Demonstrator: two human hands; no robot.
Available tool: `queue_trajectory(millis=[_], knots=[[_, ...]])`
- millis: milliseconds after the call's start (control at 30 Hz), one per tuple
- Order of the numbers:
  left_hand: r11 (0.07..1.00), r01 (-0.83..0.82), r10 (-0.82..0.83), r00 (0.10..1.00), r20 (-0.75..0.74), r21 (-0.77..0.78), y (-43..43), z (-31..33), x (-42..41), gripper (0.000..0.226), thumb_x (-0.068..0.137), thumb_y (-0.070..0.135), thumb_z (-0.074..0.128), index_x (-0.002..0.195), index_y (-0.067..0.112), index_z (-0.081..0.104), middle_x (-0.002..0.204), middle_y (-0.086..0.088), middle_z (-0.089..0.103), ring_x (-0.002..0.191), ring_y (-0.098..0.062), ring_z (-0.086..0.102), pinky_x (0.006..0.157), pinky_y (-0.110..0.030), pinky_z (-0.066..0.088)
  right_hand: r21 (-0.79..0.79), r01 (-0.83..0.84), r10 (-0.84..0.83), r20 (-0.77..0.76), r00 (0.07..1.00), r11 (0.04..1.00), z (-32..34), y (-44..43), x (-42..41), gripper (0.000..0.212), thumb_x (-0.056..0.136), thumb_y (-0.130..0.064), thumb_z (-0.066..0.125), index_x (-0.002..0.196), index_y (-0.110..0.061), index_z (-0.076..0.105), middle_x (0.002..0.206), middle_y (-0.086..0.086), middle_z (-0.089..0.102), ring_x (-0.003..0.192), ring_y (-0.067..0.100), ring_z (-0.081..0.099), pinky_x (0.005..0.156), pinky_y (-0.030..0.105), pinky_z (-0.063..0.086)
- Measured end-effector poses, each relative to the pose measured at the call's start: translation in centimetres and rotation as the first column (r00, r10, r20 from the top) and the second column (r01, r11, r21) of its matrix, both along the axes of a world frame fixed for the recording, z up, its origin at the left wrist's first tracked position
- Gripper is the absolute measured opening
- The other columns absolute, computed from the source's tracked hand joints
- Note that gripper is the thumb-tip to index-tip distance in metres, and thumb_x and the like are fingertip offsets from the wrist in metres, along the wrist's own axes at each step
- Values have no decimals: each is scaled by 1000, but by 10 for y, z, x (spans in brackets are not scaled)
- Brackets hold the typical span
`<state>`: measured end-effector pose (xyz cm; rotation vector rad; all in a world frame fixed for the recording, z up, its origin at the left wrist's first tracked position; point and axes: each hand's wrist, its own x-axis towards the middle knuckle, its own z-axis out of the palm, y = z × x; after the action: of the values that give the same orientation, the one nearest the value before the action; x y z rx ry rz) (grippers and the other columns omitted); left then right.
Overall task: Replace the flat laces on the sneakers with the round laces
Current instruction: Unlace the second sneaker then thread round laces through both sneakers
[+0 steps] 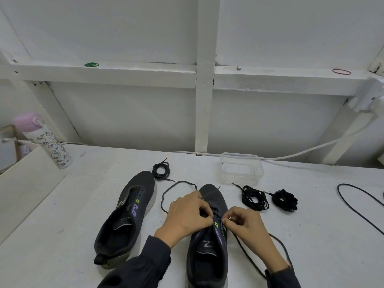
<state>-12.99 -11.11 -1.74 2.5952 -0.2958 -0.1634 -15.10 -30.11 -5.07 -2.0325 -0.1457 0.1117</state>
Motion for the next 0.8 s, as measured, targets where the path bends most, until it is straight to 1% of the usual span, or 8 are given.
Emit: queue_trajectory(millis=[100, 267, 433, 533, 600, 667, 733, 800], knots=[[999, -39, 38, 999, -6, -32, -6, -3, 0, 13, 75, 38, 67, 85, 34, 75, 87, 13, 46, 85, -7, 52, 67, -24, 34, -65, -1, 3, 28, 1000, 998, 2, 1, 1, 14, 81, -10, 71, 71, -19, 70, 51, -11, 55, 49, 3, 44, 52, 16, 33], [992, -69, 66, 997, -30, -109, -5, -10, -1, 9, 71, 39, 72, 80, 37, 73, 84, 12, 46, 82, -5, 51, 59, -19, 30, -235, -70, 86, 60, 994, 970, 11, -1, 9, 13, 82, -15, 68, 72, -23, 67, 55, -16, 57, 54, 3, 49, 55, 20, 36], [989, -81, 81, 997, -6, -125, -5, -14, -2, 12, 70, 42, 72, 82, 40, 73, 83, 14, 46, 80, -3, 51, 58, -18, 29, -449, -144, 185, 48, 982, 882, 20, 1, 18, 8, 87, -25, 62, 82, -27, 67, 63, -13, 58, 64, 5, 54, 65, 28, 43], [989, -80, 81, 997, 0, -121, -5, -16, -2, 16, 71, 45, 72, 87, 42, 73, 82, 14, 44, 80, -2, 49, 57, -18, 28, -543, -154, 221, 60, 974, 826, 23, 7, 20, 8, 88, -28, 60, 86, -26, 67, 65, -12, 55, 67, 4, 49, 62, 24, 38], [990, -79, 79, 997, -1, -120, -4, -18, -2, 18, 72, 47, 71, 89, 44, 74, 82, 15, 44, 81, -1, 48, 58, -18, 27, -469, -157, 192, 28, 981, 869, 21, 5, 20, 8, 87, -27, 63, 80, -29, 66, 63, -13, 58, 66, 4, 52, 62, 21, 39], [988, -78, 77, 997, -9, -131, -4, -20, -3, 18, 74, 47, 71, 91, 43, 74, 83, 16, 43, 82, 0, 47, 61, -18, 28, -318, -144, 140, -34, 990, 937, 17, 2, 20, 14, 86, -28, 68, 73, -30, 64, 64, -13, 62, 64, 2, 55, 65, 28, 46], [990, -71, 71, 997, -3, -124, -7, -22, -4, 16, 76, 43, 69, 91, 41, 75, 85, 15, 40, 84, 0, 45, 62, -19, 28, -156, -107, 88, -120, 989, 982, 16, 4, 18, 17, 83, -34, 72, 72, -22, 66, 65, -6, 64, 61, 5, 56, 63, 35, 51], [991, -65, 67, 998, 11, -118, -9, -24, -4, 14, 77, 38, 69, 90, 37, 74, 88, 13, 39, 85, -3, 45, 60, -18, 29, -64, -65, 52, -188, 981, 996, 16, 8, 15, 28, 77, -39, 78, 76, -14, 66, 63, -4, 61, 61, 8, 56, 60, 34, 51]])
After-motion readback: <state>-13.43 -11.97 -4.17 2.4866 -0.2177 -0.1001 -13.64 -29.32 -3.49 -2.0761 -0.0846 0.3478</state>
